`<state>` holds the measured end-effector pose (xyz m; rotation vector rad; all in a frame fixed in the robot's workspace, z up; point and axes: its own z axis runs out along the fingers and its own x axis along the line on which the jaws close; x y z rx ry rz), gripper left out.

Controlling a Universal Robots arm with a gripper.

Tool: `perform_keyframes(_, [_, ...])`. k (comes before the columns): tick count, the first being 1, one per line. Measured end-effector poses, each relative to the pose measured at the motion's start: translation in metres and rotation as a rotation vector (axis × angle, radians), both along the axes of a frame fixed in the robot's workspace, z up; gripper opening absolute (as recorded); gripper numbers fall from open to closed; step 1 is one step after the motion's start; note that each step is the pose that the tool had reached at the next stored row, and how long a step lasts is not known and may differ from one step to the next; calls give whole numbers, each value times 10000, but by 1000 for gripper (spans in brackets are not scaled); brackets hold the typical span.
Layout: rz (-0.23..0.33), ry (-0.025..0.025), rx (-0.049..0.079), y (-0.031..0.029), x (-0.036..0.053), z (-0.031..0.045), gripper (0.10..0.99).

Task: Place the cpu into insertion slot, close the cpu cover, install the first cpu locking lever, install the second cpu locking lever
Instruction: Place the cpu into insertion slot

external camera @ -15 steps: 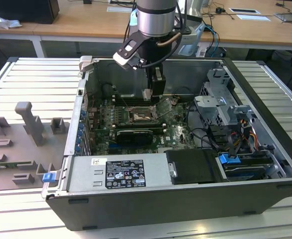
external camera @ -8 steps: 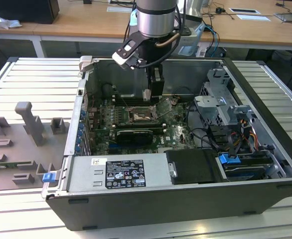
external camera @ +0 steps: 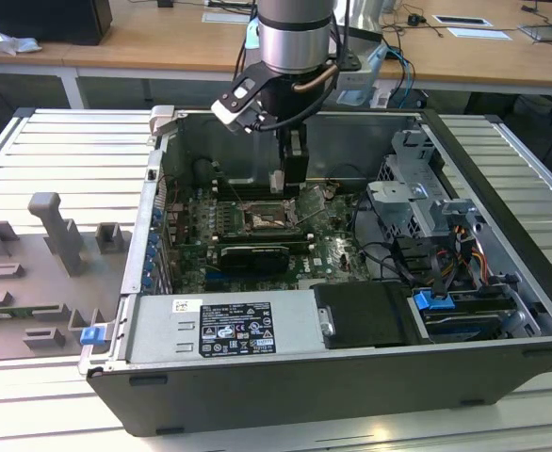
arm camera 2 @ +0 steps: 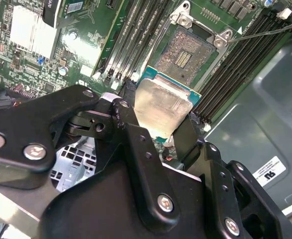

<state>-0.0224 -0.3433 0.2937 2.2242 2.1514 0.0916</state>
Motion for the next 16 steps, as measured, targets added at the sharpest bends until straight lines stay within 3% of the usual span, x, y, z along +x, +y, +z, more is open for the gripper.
perform_keyframes(16, [-283,0,0,0,0,-56,545])
